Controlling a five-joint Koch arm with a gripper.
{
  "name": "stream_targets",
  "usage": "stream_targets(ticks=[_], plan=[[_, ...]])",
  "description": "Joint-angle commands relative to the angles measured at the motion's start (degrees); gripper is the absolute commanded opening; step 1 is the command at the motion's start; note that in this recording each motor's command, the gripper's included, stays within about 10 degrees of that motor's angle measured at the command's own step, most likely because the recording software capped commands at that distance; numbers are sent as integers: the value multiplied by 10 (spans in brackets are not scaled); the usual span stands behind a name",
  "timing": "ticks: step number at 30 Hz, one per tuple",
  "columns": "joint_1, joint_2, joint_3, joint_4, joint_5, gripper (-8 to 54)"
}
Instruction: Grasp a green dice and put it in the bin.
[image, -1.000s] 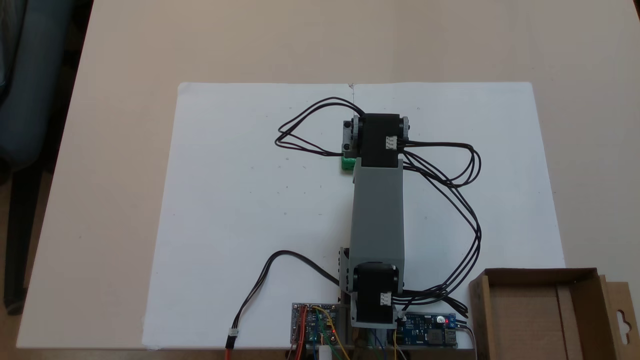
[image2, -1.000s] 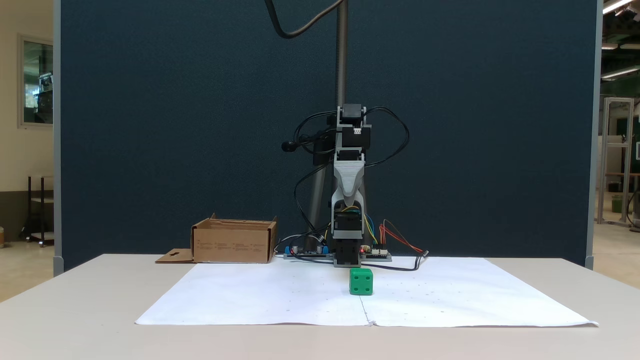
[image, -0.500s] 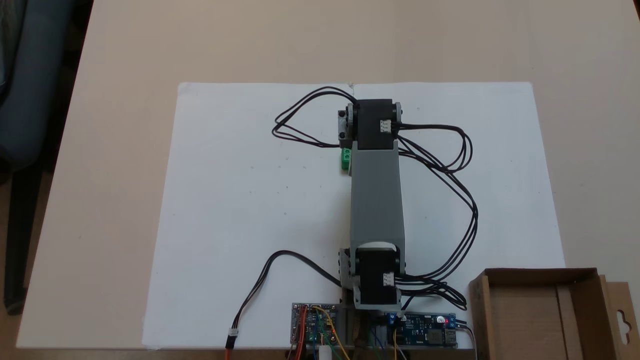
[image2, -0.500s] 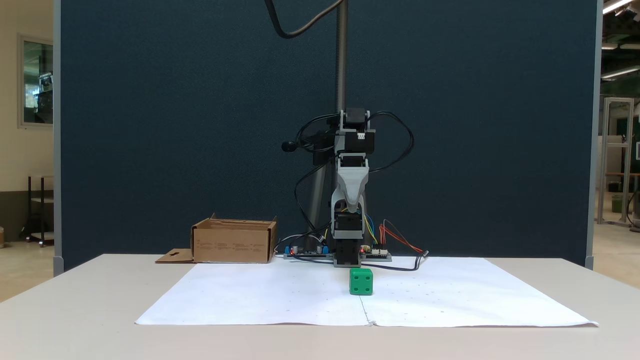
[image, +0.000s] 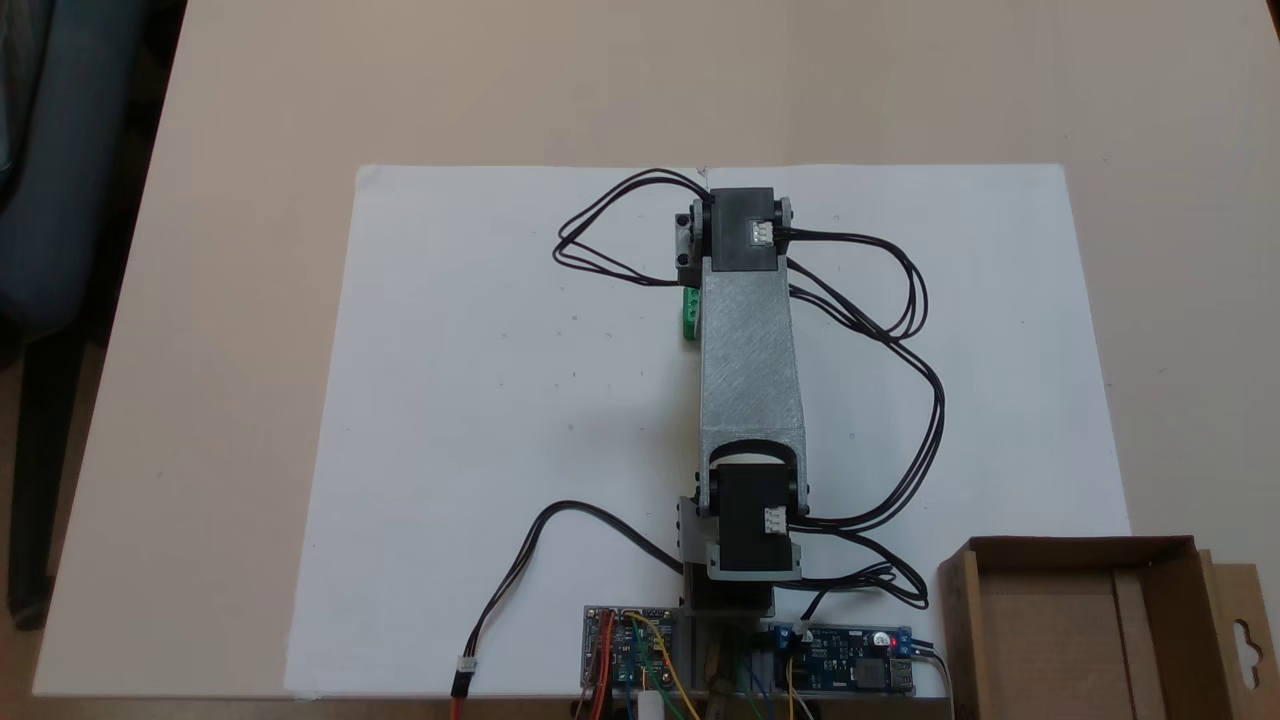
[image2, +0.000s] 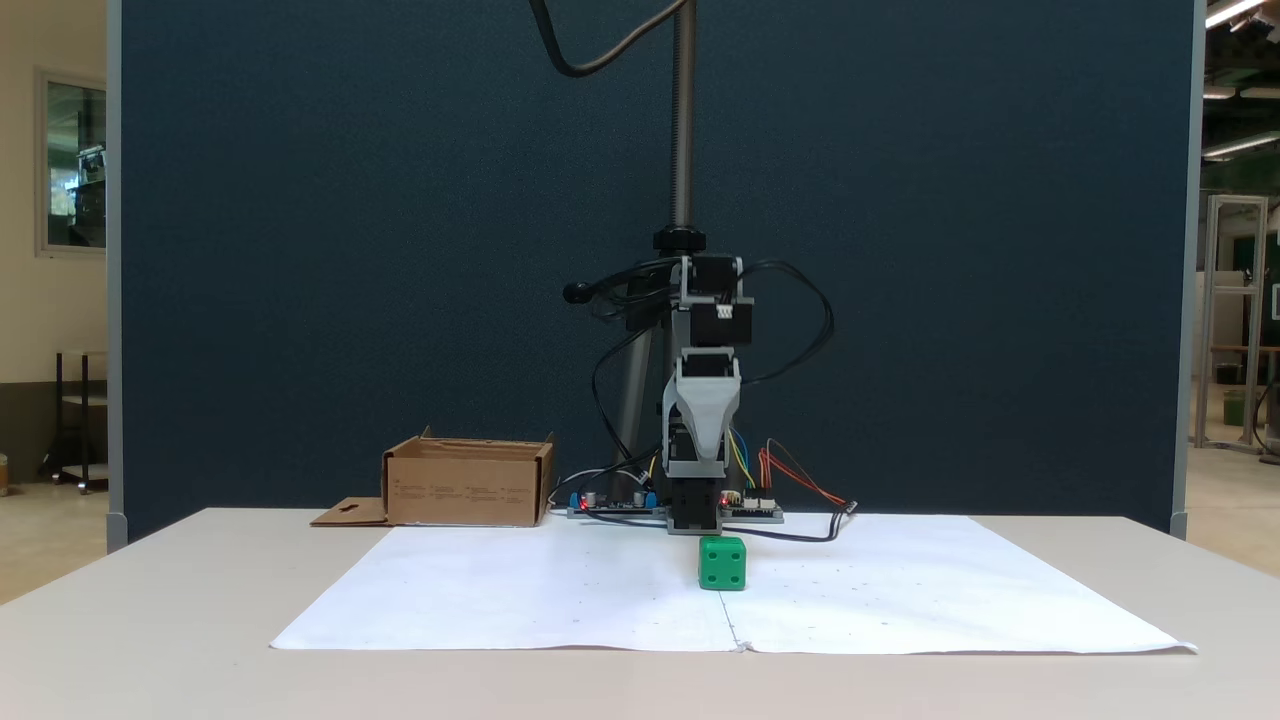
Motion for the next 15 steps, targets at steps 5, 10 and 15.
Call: stream_targets(ticks=[5, 10, 15], plan=[[-17, 5, 22, -64, 28, 483], [-25, -1, 26, -64, 29, 469], [-24, -2, 33, -64, 30, 454]])
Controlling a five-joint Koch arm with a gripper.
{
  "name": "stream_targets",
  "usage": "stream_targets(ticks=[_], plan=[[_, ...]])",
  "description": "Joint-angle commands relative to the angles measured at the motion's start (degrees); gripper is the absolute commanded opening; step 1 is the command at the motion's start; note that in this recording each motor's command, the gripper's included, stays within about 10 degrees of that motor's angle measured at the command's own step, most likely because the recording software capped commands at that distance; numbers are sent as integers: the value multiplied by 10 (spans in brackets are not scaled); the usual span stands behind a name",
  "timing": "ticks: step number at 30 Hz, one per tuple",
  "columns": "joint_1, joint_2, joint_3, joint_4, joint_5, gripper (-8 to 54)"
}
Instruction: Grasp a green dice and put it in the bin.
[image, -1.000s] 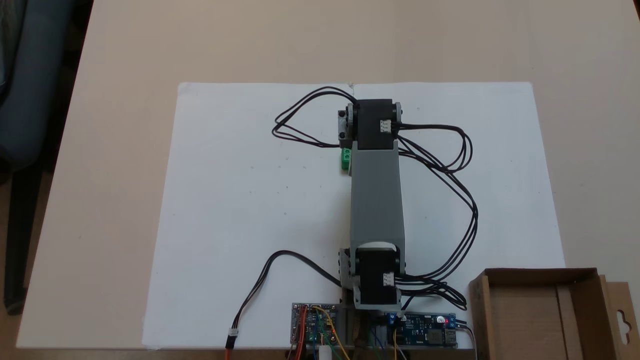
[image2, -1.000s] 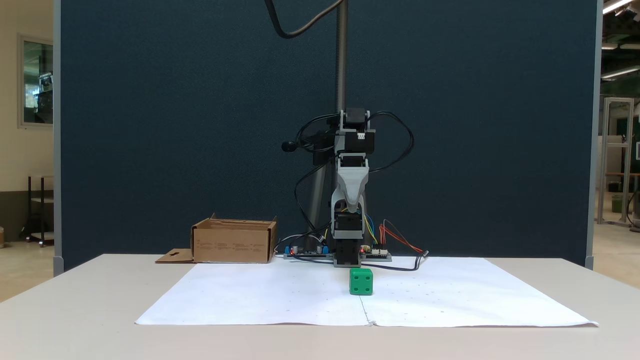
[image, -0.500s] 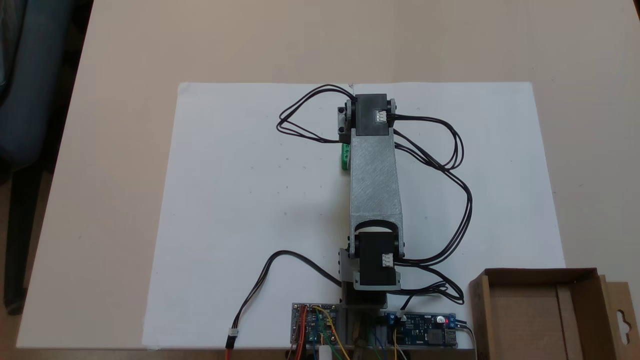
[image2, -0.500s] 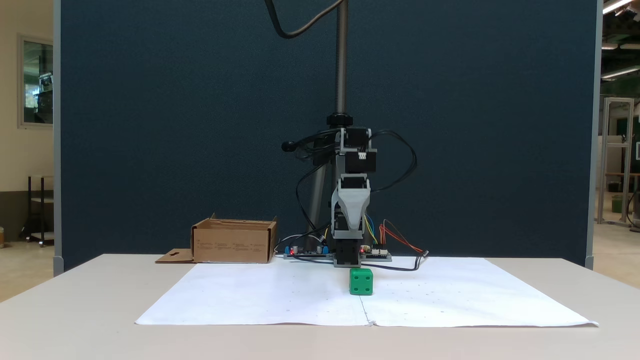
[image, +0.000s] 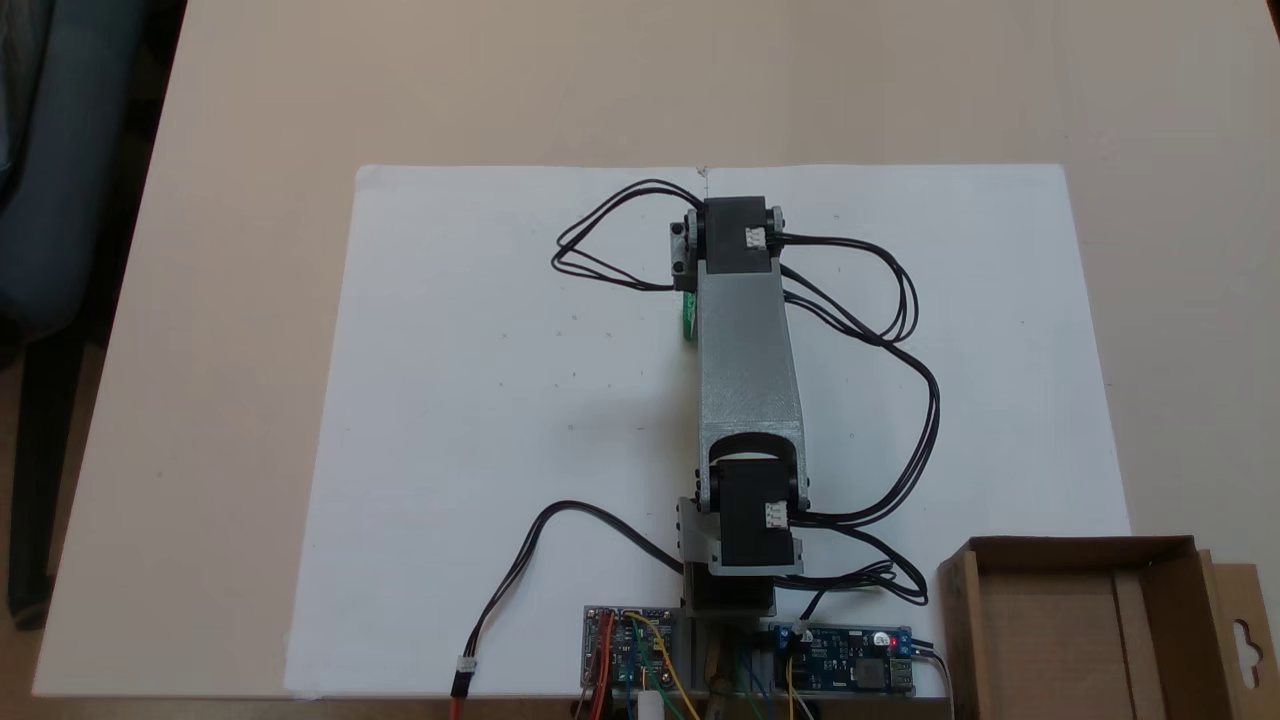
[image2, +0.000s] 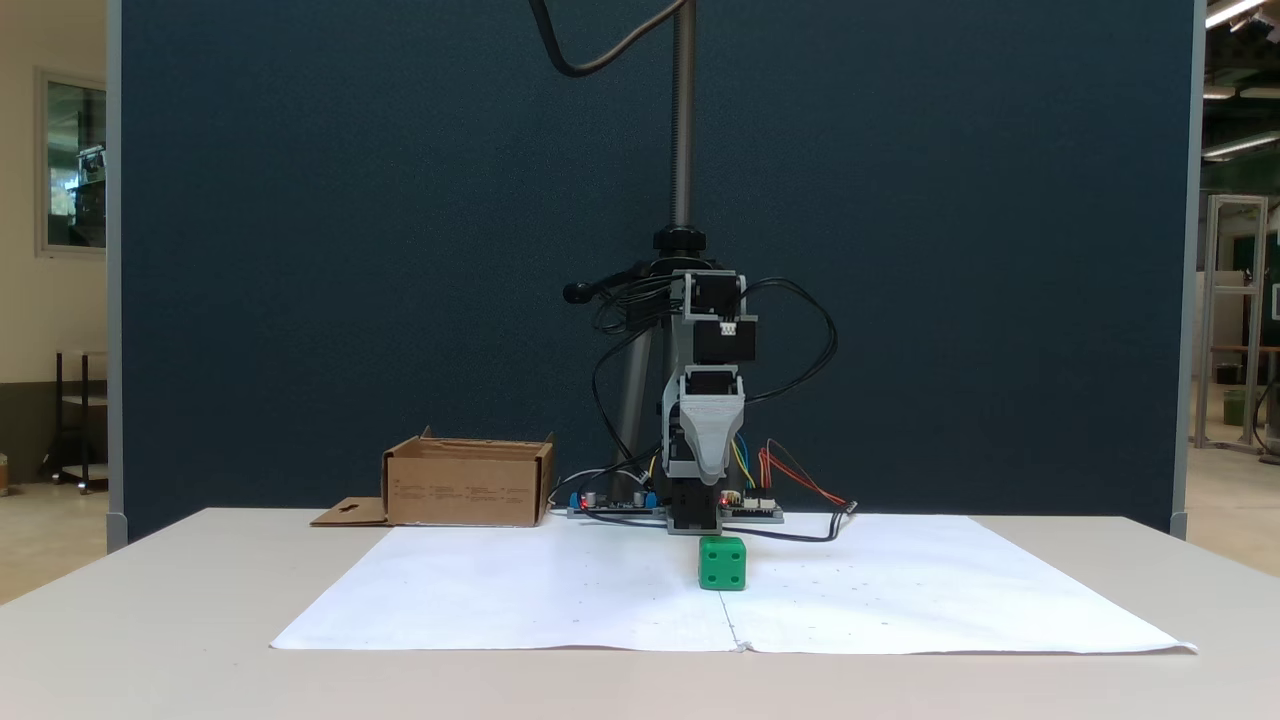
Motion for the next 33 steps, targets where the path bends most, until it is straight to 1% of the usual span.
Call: stream_targets(ticks=[1, 16, 33], plan=[[-13, 8, -9, -17, 30, 453], [-14, 6, -9, -49, 32, 439], [-13, -27, 2, -72, 32, 439]])
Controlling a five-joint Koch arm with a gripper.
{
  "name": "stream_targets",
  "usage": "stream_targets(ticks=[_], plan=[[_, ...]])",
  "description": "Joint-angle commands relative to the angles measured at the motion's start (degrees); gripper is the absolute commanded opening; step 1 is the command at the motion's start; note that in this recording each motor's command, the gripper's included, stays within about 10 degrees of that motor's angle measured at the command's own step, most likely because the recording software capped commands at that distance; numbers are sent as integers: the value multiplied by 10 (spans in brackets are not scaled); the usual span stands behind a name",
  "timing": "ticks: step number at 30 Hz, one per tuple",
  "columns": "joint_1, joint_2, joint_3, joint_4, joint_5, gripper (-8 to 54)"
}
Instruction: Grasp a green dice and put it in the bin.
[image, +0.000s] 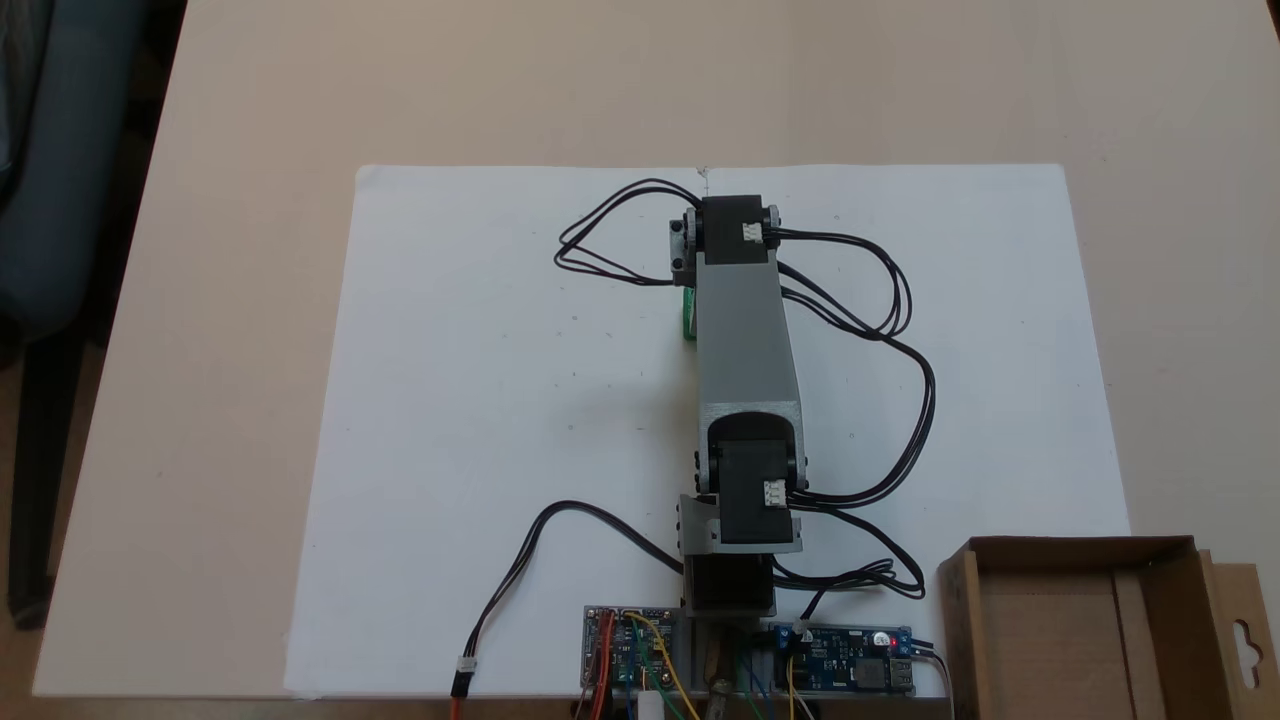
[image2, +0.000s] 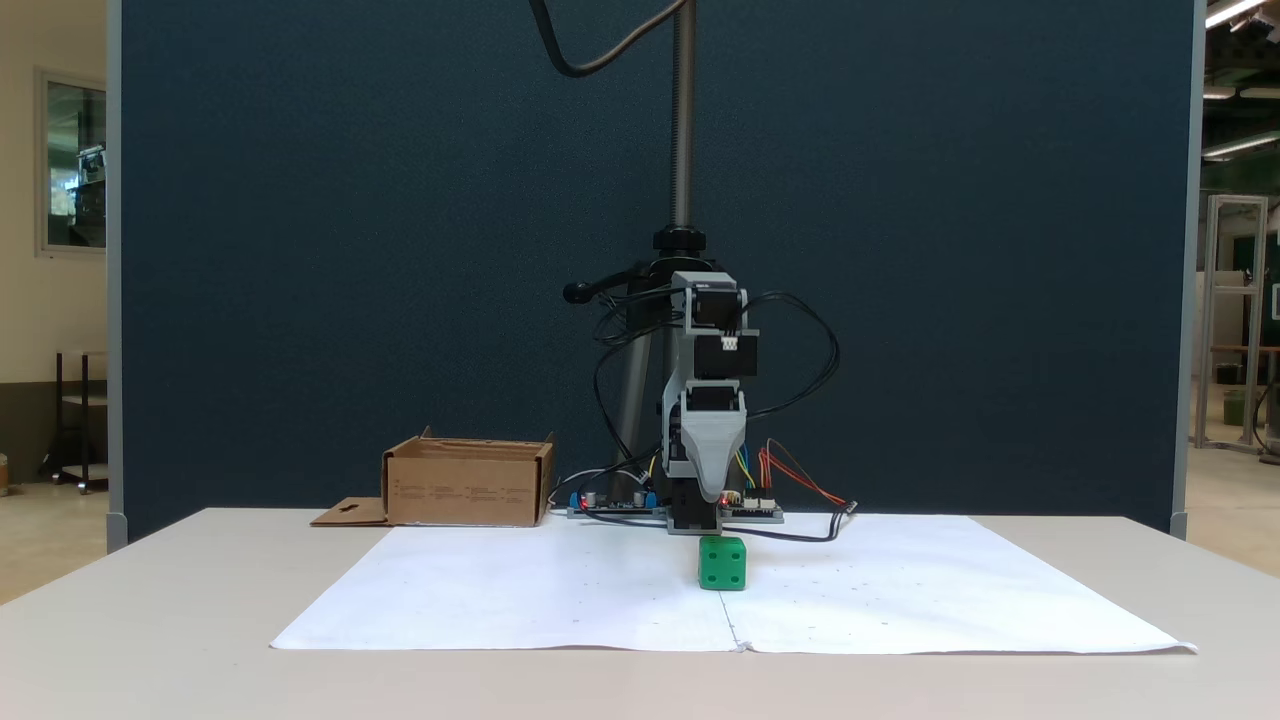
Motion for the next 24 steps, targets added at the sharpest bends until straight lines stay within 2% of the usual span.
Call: stream_targets(ticks=[1, 15, 24], plan=[[-12, 3, -11, -12, 32, 439], [-12, -65, -8, -50, 37, 439], [-11, -68, 29, -101, 38, 437]])
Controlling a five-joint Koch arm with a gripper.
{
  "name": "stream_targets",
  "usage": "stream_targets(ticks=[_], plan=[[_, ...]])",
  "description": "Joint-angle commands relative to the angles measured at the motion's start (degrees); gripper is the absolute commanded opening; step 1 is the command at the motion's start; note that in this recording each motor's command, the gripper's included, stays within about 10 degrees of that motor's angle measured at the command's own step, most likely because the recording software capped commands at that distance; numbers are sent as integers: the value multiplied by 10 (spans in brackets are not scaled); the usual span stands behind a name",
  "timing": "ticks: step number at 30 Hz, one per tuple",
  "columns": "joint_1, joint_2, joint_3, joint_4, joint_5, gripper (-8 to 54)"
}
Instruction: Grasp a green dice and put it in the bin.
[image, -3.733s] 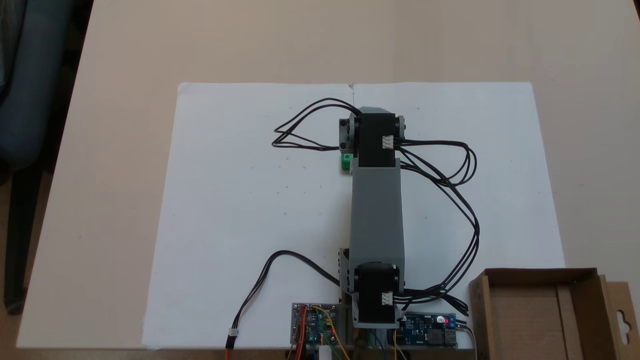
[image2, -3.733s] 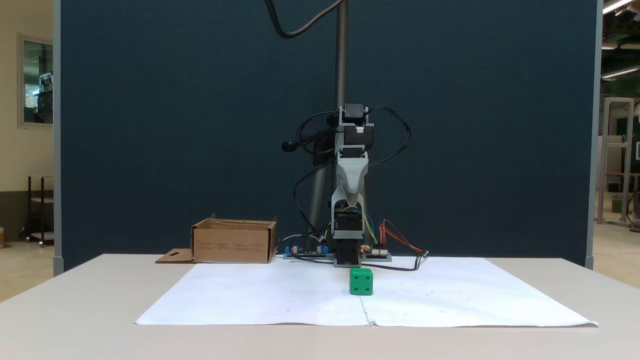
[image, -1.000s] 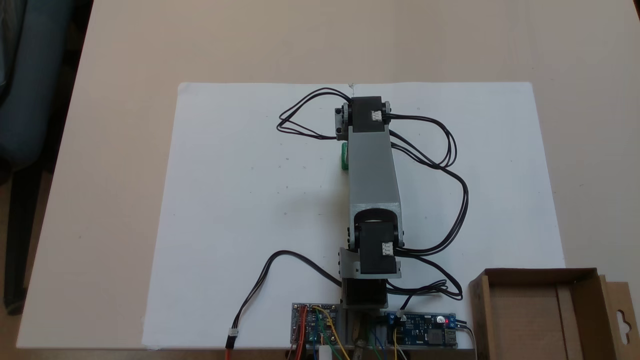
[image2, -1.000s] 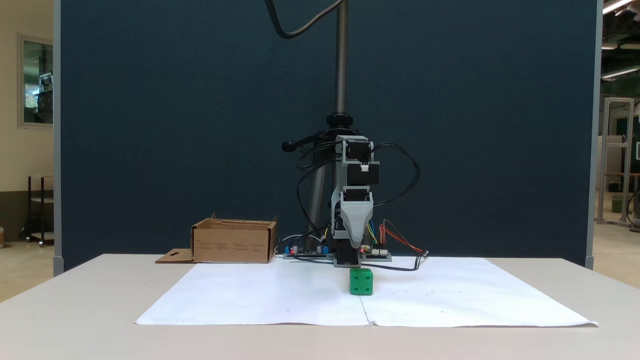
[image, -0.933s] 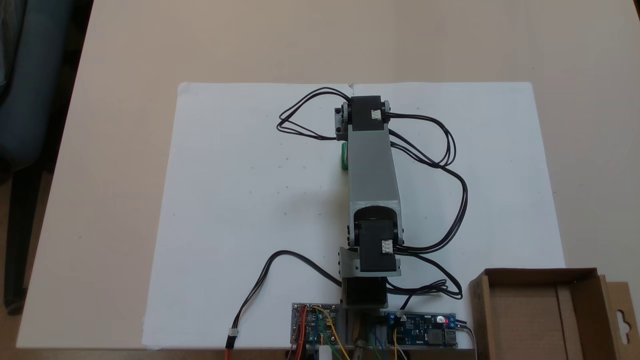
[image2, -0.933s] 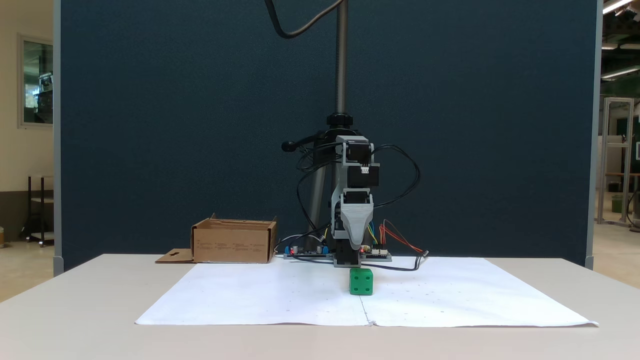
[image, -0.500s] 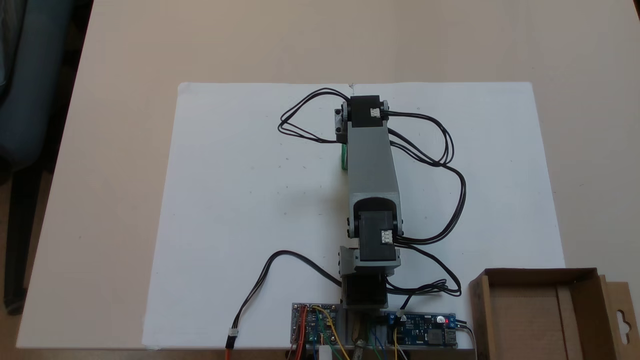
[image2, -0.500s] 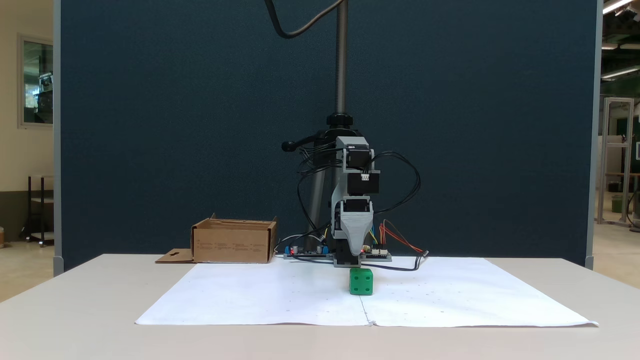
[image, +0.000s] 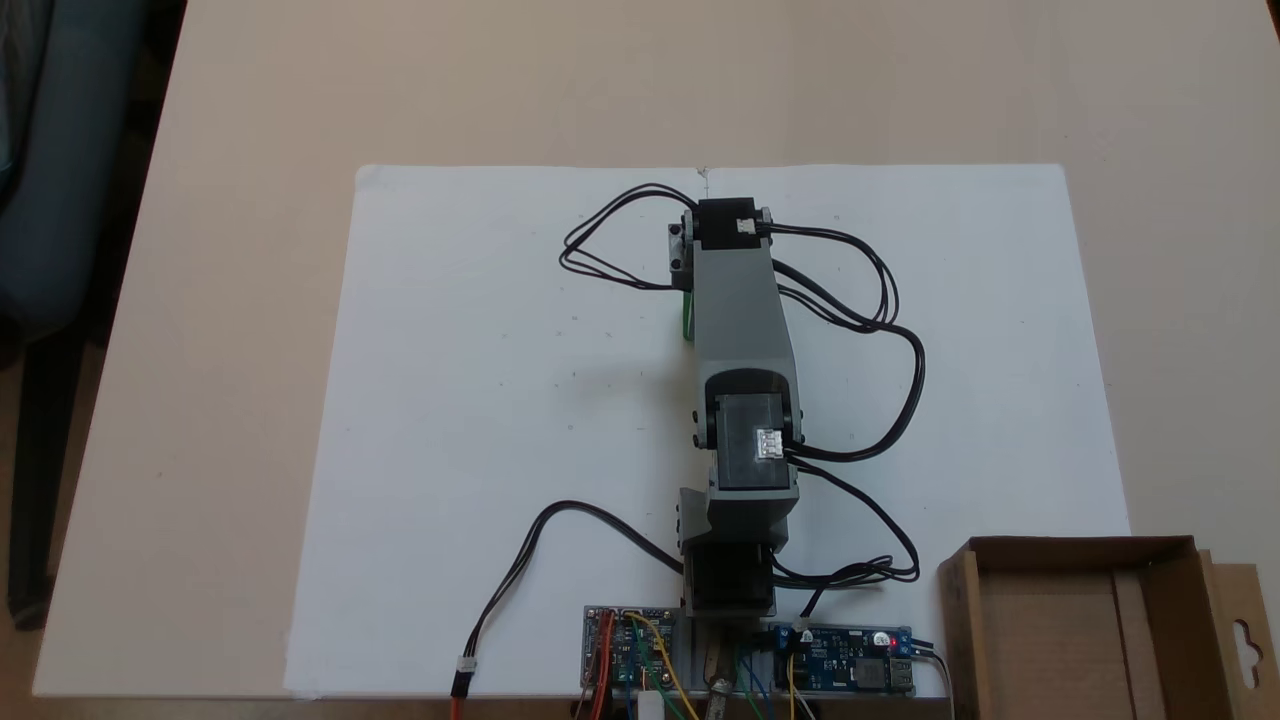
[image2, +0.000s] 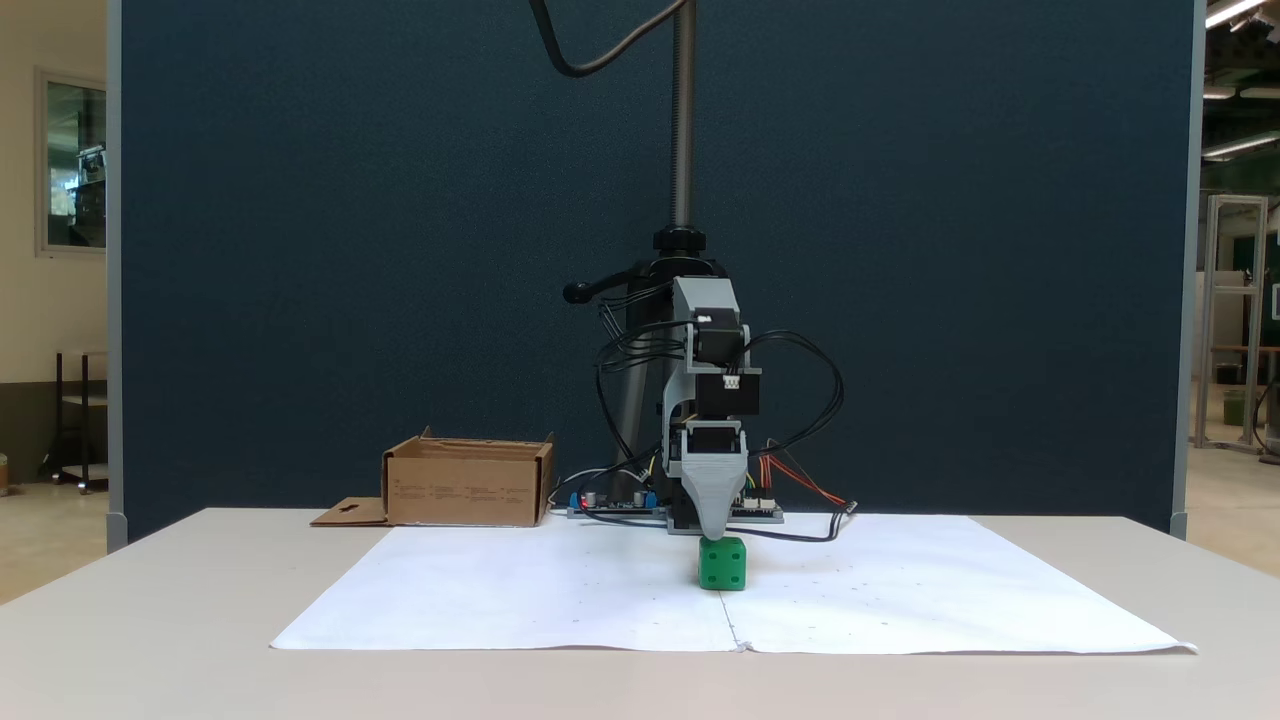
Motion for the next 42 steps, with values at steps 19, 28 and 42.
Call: stream_targets(ticks=[19, 28, 42], plan=[[-12, -62, 9, -45, 33, 438], [-13, -85, 16, -77, 36, 431], [-11, -97, 21, -91, 51, 207]])
